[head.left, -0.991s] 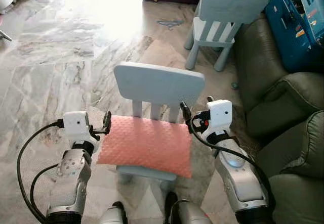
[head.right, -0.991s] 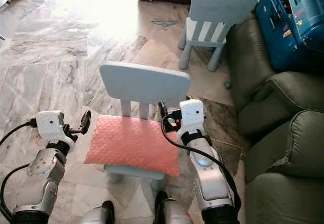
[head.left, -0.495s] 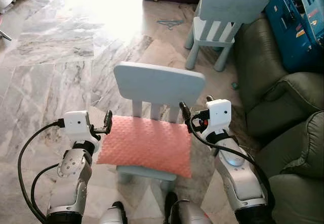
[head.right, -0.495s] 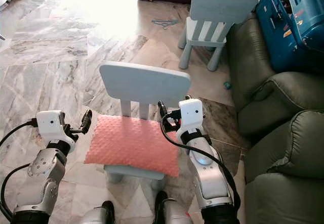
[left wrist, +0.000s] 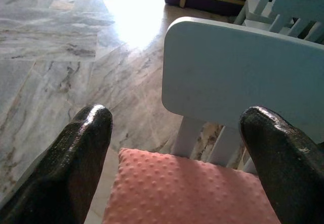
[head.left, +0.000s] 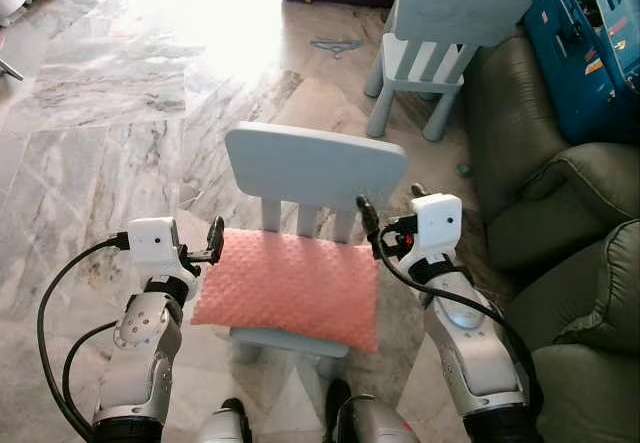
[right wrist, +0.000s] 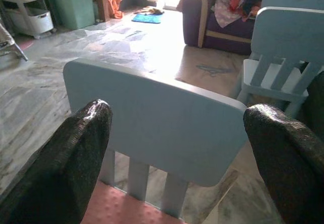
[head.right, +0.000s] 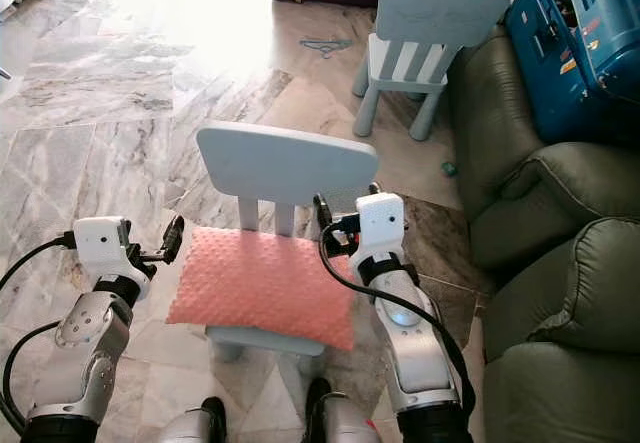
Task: Move the pillow to the sofa
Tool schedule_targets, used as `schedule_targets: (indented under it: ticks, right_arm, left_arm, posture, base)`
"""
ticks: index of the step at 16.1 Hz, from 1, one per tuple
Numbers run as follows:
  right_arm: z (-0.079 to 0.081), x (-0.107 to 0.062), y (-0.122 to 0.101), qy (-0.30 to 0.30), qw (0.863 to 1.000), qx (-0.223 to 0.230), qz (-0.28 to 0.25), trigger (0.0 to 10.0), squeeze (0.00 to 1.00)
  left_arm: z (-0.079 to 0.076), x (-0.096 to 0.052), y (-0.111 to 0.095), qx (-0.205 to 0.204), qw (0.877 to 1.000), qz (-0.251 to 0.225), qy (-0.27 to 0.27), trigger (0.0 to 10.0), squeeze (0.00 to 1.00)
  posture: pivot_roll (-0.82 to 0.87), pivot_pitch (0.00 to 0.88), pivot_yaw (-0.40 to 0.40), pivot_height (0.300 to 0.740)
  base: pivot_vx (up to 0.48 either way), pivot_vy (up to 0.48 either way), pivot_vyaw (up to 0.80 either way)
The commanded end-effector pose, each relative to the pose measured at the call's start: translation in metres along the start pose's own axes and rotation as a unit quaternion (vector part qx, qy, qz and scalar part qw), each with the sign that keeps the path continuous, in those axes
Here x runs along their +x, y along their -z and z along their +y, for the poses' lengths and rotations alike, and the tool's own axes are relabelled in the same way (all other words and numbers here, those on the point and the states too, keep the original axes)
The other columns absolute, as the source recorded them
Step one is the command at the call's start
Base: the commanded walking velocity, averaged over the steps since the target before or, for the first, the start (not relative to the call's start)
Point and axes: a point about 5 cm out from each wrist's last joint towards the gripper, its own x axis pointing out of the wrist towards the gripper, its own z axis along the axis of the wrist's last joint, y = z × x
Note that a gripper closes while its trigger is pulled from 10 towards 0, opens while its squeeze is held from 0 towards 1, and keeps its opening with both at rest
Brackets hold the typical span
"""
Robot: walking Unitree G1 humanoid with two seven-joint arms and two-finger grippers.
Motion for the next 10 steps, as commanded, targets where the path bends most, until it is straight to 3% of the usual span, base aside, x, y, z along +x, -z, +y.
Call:
schedule_targets:
  ticks: [1, 8, 10]
  right_arm:
    - [0.0003, 0.0008, -0.0006, 0.000, 1.000, 0.002, -0.004, 10.0, 0.00]
    - [0.0026, 0.0025, 0.0001, -0.004, 1.000, 0.001, -0.006, 10.0, 0.00]
    - [0.0033, 0.0028, 0.0000, -0.004, 1.000, 0.001, -0.006, 10.0, 0.00]
  left_arm:
    - [0.0004, -0.0001, 0.0022, 0.001, 1.000, 0.004, -0.002, 10.0, 0.00]
    - [0.0001, 0.0005, -0.0007, -0.002, 1.000, -0.006, 0.004, 10.0, 0.00]
    - [0.0004, 0.0008, -0.0016, -0.001, 1.000, -0.010, 0.007, 10.0, 0.00]
  posture:
    - [0.01, 0.249, -0.043, 0.740]
    - [0.02, 0.245, -0.039, 0.740]
    - [0.02, 0.245, -0.038, 0.740]
  base:
    - [0.000, 0.000, 0.00]
    - [0.000, 0.000, 0.00]
    - [0.296, 0.000, 0.00]
